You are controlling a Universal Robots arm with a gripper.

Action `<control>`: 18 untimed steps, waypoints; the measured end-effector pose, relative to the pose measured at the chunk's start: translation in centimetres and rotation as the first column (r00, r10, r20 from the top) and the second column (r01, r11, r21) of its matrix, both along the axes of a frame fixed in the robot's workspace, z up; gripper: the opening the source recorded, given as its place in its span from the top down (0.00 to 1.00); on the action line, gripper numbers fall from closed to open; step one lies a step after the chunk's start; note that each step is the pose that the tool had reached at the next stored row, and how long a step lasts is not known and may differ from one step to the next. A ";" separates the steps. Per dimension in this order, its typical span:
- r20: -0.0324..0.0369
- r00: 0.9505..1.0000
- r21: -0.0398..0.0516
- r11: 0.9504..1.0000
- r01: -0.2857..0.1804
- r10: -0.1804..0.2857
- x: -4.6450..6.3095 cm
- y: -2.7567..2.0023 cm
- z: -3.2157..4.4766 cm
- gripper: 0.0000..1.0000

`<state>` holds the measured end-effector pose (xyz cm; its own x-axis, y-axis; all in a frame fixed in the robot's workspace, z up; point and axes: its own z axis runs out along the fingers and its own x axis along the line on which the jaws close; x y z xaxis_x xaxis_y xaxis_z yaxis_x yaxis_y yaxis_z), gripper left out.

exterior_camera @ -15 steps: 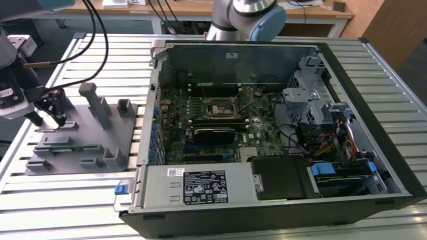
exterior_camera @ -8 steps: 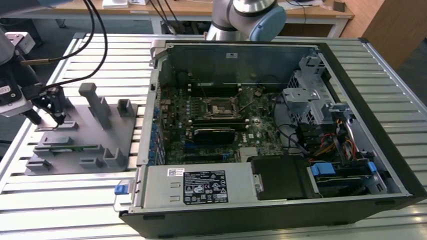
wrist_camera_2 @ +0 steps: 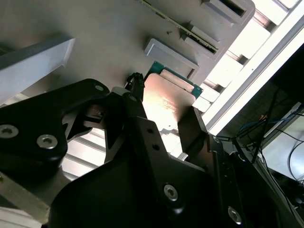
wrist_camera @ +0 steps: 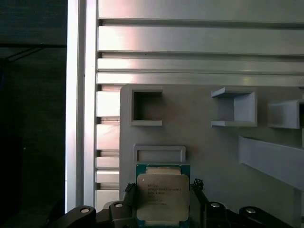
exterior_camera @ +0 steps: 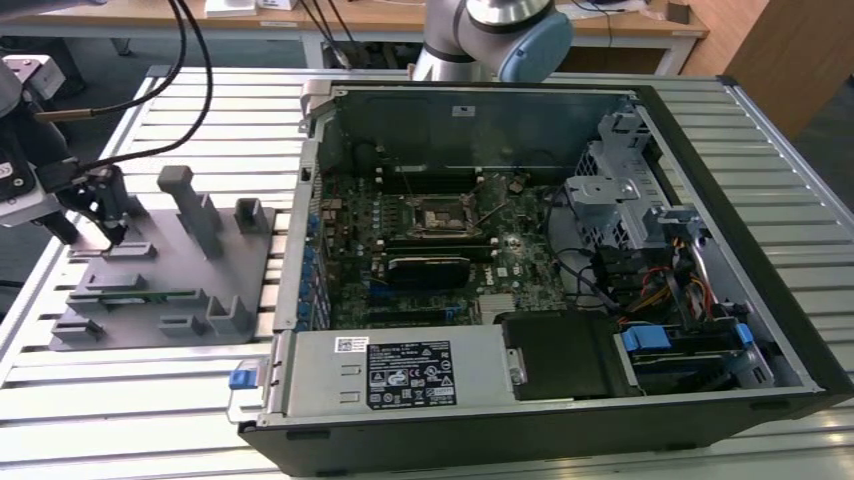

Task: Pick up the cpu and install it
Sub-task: 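Pick up the cpu and move it towards the insertion slot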

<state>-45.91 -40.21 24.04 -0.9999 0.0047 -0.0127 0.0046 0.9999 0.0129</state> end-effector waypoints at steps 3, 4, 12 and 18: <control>0.000 1.000 0.000 1.000 0.000 0.000 0.0 0.00 0.38 0.47; 0.000 1.000 0.000 1.000 0.000 0.000 0.0 0.00 0.49 0.47; 0.001 1.000 0.000 1.000 0.000 0.000 0.0 0.00 1.43 0.47; 0.002 1.000 0.000 1.000 0.000 0.000 0.0 0.00 2.45 0.47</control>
